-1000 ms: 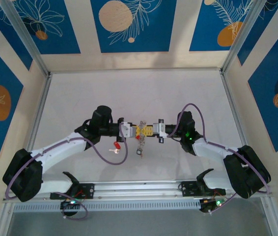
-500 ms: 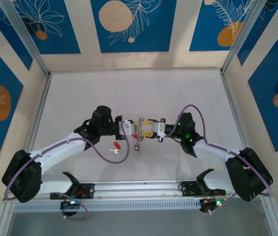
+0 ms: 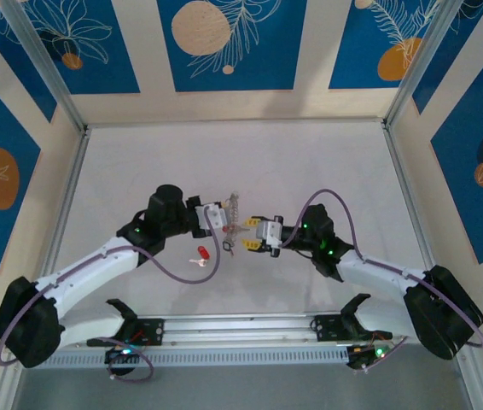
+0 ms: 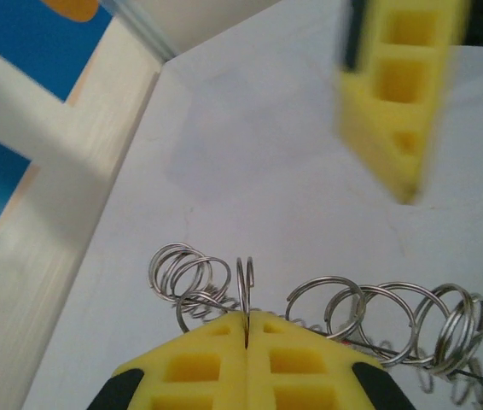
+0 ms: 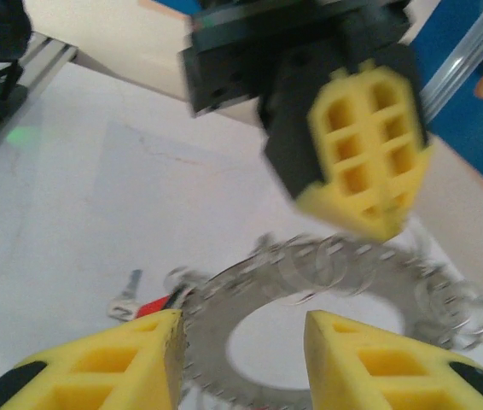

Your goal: Put the keys on the keyring

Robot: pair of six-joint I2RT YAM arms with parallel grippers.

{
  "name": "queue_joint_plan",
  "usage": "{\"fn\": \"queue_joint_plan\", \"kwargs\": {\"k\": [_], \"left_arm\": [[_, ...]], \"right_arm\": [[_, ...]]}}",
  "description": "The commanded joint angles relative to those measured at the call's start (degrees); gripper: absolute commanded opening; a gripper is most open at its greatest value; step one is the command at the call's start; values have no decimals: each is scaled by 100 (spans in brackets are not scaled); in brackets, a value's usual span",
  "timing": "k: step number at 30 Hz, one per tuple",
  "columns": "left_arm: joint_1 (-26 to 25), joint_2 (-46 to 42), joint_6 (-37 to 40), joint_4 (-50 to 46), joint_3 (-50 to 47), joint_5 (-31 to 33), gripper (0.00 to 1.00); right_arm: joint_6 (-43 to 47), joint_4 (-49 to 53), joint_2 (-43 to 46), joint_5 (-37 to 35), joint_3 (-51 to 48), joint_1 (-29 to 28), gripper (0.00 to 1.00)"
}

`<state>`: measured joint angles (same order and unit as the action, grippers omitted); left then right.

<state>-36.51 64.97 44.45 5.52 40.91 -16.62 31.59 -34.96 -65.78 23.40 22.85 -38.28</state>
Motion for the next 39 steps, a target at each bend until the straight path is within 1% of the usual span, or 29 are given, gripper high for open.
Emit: {"fn": "queue_joint_plan", "kwargs": {"k": [1, 5, 7, 10, 13, 14, 15, 17, 18, 19, 21, 22, 28, 31, 35, 39], "left_arm": [[334, -250, -112, -316, 346, 279, 0], [691, -244, -331, -672, 680, 416, 0], [828, -151, -433, -846, 826, 499, 0], [983, -43, -479, -963, 927, 694, 0], [1165, -98, -532, -998, 908, 862, 0], [1240, -123, -533, -986, 878, 886, 0], [1297, -140, -550, -979, 845, 925, 0], [1369, -164, -583, -954, 800, 1086, 0], [1378, -192, -594, -912, 743, 1164, 0], [1402, -227, -603, -870, 678, 1210, 0], [1467, -336, -697, -727, 511, 1311, 0], [1506, -381, -752, -667, 448, 1361, 0], [1733, -660, -938, -452, 174, 1277, 0], [1776, -661, -942, -466, 172, 1243, 0], [1826, -679, -986, -438, 189, 1249, 0], [1892, -717, -1060, -431, 203, 1284, 0]], "right_arm": [[-260, 342, 43, -253, -49, -359, 41], [-166, 562, -558, -281, 179, -790, 41], [-53, 313, -951, -340, 211, -944, 41], [13, -122, -1684, -283, 297, -974, 42], [-190, -301, -2452, -206, 647, -1073, 42], [-128, -390, -2686, -417, 729, -1196, 42], [17, -580, -2917, -776, 734, -1329, 42], [386, -1206, -3341, -1311, 678, -1451, 41], [647, -1459, -3581, -1395, 696, -1442, 41], [1060, -1484, -3766, -1408, 778, -1437, 41], [1781, -1240, -4076, -1491, 1113, -1390, 40], [1983, -1114, -4125, -1444, 1223, -1334, 40], [2676, -292, -4018, -1192, 1541, -1094, 41], [3216, 613, -3957, -1012, 1757, -1101, 41], [3790, 1369, -3982, -1212, 2062, -1255, 38], [4219, 1719, -4069, -1466, 2270, -1376, 37]]}}
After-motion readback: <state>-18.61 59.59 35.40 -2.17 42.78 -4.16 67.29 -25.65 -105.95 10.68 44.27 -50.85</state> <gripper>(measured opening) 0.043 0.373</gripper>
